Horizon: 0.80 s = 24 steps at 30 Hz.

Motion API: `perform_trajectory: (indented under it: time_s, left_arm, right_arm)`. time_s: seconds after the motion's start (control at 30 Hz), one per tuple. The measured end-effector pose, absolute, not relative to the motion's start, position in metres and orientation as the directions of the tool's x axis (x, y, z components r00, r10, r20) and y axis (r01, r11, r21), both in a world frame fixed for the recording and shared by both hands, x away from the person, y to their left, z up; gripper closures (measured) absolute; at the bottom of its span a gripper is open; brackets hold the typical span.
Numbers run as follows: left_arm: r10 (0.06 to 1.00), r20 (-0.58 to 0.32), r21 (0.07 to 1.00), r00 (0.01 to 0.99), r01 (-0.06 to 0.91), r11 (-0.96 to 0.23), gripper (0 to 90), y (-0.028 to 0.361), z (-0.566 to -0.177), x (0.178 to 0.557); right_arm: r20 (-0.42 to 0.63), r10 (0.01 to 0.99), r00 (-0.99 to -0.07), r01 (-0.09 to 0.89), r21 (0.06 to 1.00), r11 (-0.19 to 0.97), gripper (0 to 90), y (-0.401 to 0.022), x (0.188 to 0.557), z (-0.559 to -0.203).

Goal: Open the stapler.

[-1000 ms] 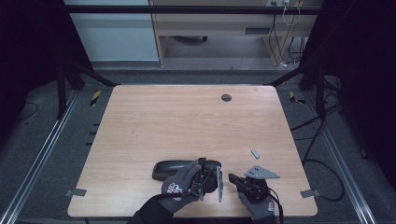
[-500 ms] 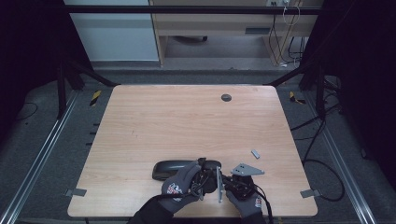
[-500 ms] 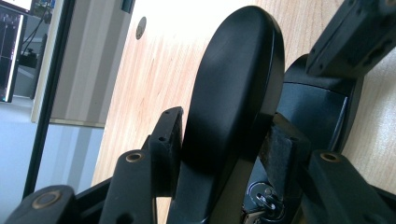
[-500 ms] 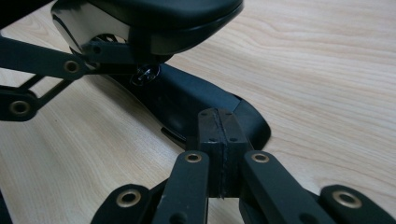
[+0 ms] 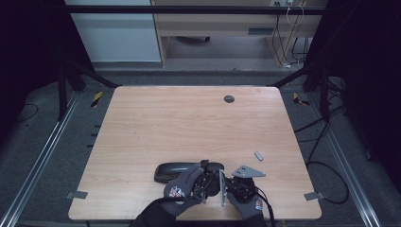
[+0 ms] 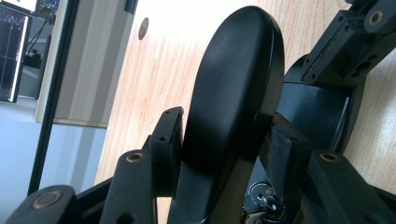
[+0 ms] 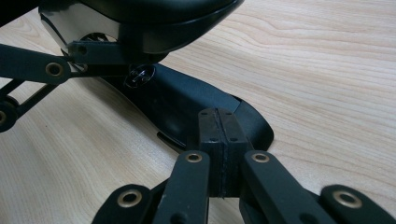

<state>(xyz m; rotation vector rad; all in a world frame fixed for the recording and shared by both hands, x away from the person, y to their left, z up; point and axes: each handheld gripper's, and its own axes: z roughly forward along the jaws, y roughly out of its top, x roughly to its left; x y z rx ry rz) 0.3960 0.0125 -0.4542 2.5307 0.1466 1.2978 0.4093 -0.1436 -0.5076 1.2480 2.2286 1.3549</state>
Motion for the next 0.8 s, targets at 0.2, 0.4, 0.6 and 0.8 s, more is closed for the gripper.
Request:
perform_trajectory:
  time_s: [0.2,0.4,0.6,0.8]
  left_arm:
    - [0.231,0.773,0.314,0.591,-0.039,-0.949,52.2,0.0131,-0.4533,0.3963]
    - [0.237,0.770,0.324,0.593,-0.043,-0.945,52.2,0.0143,-0.4530,0.3966]
    - [0.240,0.770,0.327,0.591,-0.043,-0.944,52.1,0.0145,-0.4533,0.3965]
    - [0.243,0.768,0.329,0.592,-0.039,-0.944,52.1,0.0143,-0.4531,0.3968]
  right_arm:
    - [0.234,0.771,-0.593,0.554,0.813,0.179,90.0,-0.1453,0.4100,-0.5082]
    - [0.233,0.773,-0.590,0.554,0.814,0.177,90.0,-0.1449,0.4096,-0.5083]
    - [0.222,0.774,-0.594,0.547,0.816,0.186,90.0,-0.1443,0.4094,-0.5081]
    - [0.219,0.766,-0.604,0.534,0.825,0.186,90.0,-0.1425,0.4092,-0.5092]
